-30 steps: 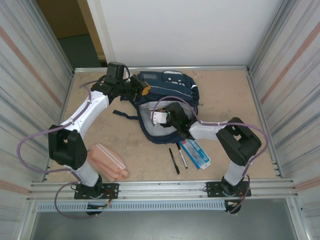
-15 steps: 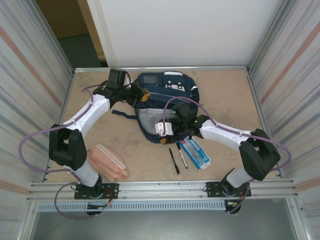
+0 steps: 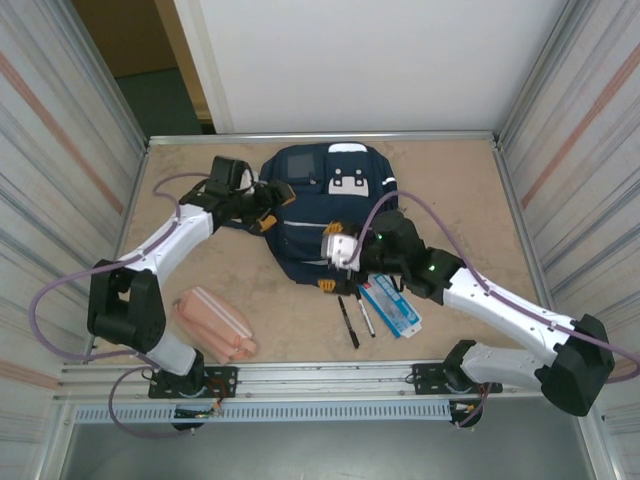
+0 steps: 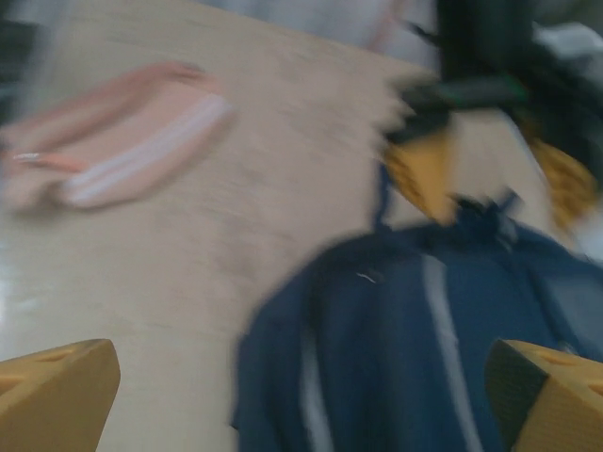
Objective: Pack books, pencil case, and school supplies into a backpack
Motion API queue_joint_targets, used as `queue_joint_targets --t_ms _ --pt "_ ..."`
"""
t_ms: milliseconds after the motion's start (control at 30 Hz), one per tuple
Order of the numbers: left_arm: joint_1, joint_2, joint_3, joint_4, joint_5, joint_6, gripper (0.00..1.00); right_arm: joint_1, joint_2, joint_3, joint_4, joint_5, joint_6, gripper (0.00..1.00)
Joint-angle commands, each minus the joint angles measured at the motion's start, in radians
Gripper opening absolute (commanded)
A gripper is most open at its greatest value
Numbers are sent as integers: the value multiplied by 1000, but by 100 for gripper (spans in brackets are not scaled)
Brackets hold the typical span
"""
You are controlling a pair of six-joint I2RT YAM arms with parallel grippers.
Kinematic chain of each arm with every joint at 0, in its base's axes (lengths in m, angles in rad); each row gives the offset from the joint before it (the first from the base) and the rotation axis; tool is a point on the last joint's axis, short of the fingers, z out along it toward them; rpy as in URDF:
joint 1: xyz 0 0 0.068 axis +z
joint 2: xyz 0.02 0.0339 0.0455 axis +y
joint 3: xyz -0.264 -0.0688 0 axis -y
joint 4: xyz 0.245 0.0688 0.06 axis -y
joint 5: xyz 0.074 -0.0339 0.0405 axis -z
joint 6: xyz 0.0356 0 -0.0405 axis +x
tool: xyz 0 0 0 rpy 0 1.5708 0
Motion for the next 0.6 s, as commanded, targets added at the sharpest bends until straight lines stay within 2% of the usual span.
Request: queue_joint_targets --t_ms 0,33,100,133,167,200,367,433,567 --pt "62 -13 15 -49 -77 193 83 -89 -3 26 103 331 436 99" --pt "77 1 22 -50 -77 220 82 -124 9 48 80 367 545 99" --pt "118 57 42 -27 24 267 81 -206 48 129 -78 405 794 99" --pt "136 89 57 -22 80 275 80 -241 71 162 -153 387 884 99" --pt "149 130 82 -24 117 280 78 -286 104 188 -203 315 935 99" --pt "153 173 105 -27 130 289 77 -326 139 208 -239 240 958 99" --pt "161 370 271 -98 45 365 77 -458 267 260 -370 129 1153 99" --pt "167 439 329 -112 28 383 76 -479 301 241 -360 82 1191 98" --pt "174 541 396 -71 4 400 75 -486 392 249 -363 17 1189 90"
